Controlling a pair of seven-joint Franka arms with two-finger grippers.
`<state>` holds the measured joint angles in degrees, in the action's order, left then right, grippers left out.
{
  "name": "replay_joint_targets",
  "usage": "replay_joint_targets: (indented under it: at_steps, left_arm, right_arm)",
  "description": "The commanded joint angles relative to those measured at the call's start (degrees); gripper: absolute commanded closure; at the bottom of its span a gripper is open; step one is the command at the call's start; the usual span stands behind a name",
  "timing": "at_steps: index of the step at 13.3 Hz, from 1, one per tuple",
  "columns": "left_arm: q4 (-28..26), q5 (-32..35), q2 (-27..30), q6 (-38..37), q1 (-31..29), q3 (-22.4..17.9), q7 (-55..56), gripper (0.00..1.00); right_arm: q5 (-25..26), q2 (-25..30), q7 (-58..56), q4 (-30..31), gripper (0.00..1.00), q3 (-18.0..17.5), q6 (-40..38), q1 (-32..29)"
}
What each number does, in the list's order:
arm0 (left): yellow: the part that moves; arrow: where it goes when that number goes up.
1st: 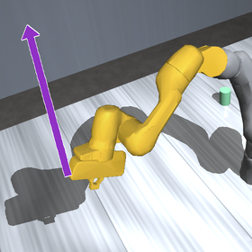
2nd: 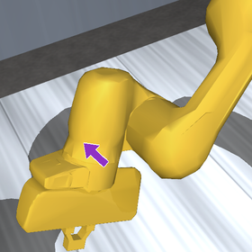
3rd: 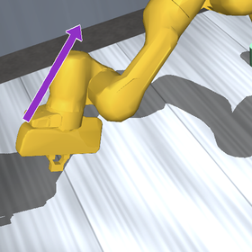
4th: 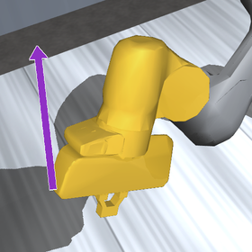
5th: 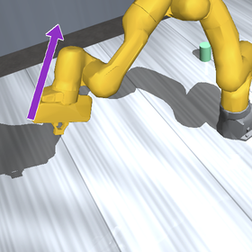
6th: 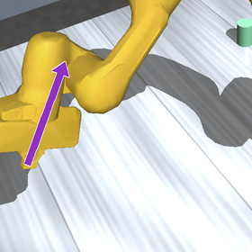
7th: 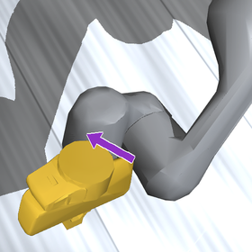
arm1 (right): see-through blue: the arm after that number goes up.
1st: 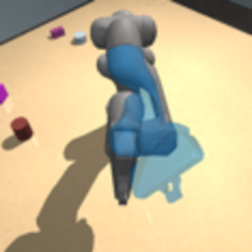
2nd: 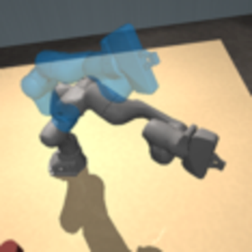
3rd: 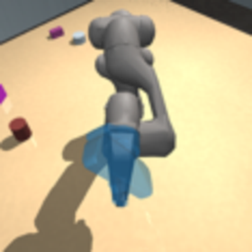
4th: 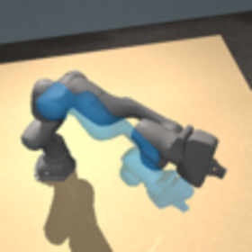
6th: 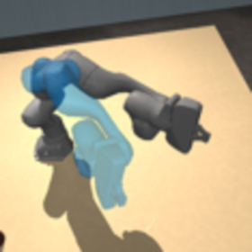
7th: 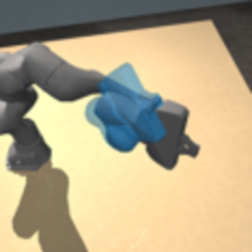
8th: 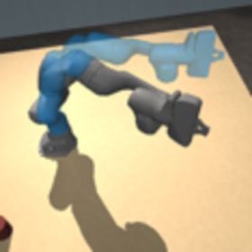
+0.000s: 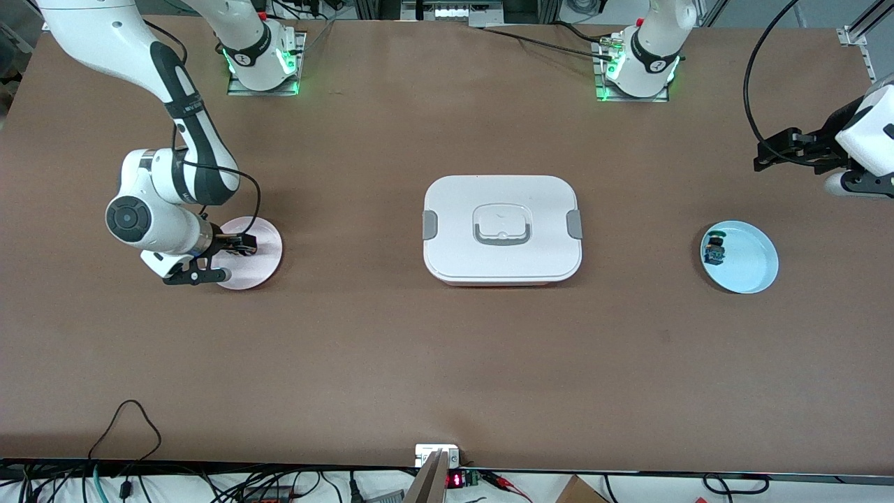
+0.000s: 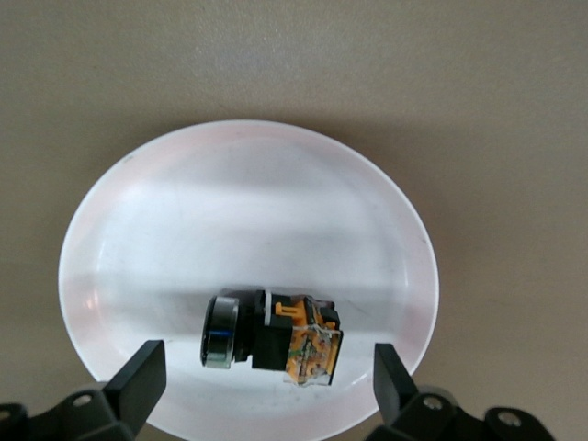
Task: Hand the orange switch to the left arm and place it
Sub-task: 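Lower the right gripper and close it on the orange switch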
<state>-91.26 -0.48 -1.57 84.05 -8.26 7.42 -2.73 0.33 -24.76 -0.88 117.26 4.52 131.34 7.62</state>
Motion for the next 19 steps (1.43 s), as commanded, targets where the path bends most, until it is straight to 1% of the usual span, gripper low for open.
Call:
replay_joint_targets:
  at_steps: [1, 4, 8, 10, 13, 15, 19]
  left_arm:
    - [1.26, 1.01, -0.45, -0.38, 0.0, 0.23, 0.01, 0.0]
    - [1.26, 1.01, -0.36, -0.38, 0.0, 0.32, 0.01, 0.0]
    - [1.44, 1.01, -0.27, -0.47, 0.7, 0.84, 0.1, 0.0]
    - [1.52, 1.09, -0.19, -0.55, 0.7, 1.98, 0.18, 0.0]
    - [1.53, 1.01, -0.1, -0.73, 0.7, 1.99, 0.18, 0.0]
    - [1.53, 1.01, -0.1, -0.73, 0.7, 1.99, 0.18, 0.0]
    - [1.44, 1.01, -0.1, -0.82, 0.61, 1.99, 0.18, 0.0]
  right_arm:
    - [-0.5, 0.06, 0.61, 2.7, 0.0, -0.03, 4.0, 0.03]
    - [-0.5, -0.03, 0.53, 4.47, 0.0, -0.03, 6.47, 0.03]
    - [-0.5, -0.73, 0.61, 4.91, 0.0, 0.05, 7.35, 0.03]
    - [-0.5, -1.26, 0.53, 4.91, 0.0, -0.03, 7.53, -0.06]
    - [-0.5, -1.43, 0.61, 4.91, 0.0, -0.03, 7.88, -0.06]
    - [-2.25, -1.78, 0.7, 4.82, 0.0, -0.03, 7.97, -0.15]
    - [-2.26, -2.31, 0.61, 4.82, 0.0, 0.05, 8.58, -0.15]
